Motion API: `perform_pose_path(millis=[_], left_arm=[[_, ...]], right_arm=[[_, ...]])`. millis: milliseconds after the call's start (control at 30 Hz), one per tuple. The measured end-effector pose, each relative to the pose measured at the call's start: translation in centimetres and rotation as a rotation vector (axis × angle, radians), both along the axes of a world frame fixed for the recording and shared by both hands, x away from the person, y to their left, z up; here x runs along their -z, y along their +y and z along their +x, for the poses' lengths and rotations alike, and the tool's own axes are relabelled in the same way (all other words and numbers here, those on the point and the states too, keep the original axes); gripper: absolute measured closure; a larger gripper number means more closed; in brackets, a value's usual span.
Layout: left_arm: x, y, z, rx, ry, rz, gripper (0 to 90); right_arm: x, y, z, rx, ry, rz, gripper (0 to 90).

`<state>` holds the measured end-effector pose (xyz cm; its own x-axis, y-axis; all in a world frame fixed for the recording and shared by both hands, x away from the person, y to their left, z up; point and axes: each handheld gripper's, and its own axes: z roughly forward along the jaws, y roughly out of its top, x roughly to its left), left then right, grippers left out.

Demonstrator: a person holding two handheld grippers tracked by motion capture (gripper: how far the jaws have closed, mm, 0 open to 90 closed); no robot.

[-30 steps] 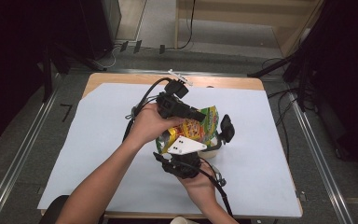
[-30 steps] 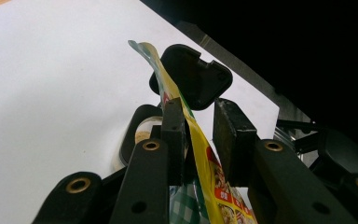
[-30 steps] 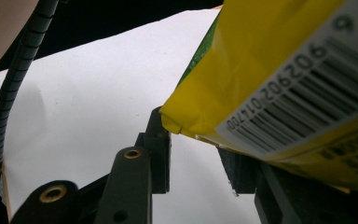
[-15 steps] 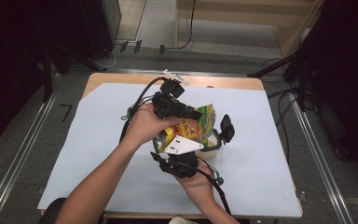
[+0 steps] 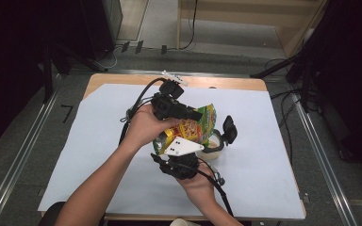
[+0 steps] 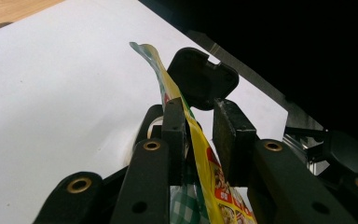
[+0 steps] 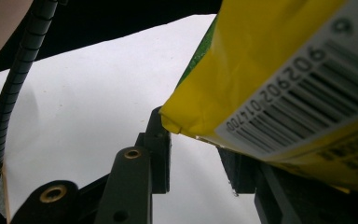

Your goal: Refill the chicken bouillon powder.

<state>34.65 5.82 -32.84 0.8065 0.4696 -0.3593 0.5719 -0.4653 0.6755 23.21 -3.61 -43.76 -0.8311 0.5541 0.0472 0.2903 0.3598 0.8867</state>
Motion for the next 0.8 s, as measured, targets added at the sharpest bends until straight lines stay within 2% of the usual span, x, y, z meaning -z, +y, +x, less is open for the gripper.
perform_pose_path(millis=[800], left_arm=[[0.05,-0.48,0.19,0.013,0.010,-0.011,75.2]], right_arm=[[-0.07,-0.39,0.00,0.012,0.004,0.004,67.4]])
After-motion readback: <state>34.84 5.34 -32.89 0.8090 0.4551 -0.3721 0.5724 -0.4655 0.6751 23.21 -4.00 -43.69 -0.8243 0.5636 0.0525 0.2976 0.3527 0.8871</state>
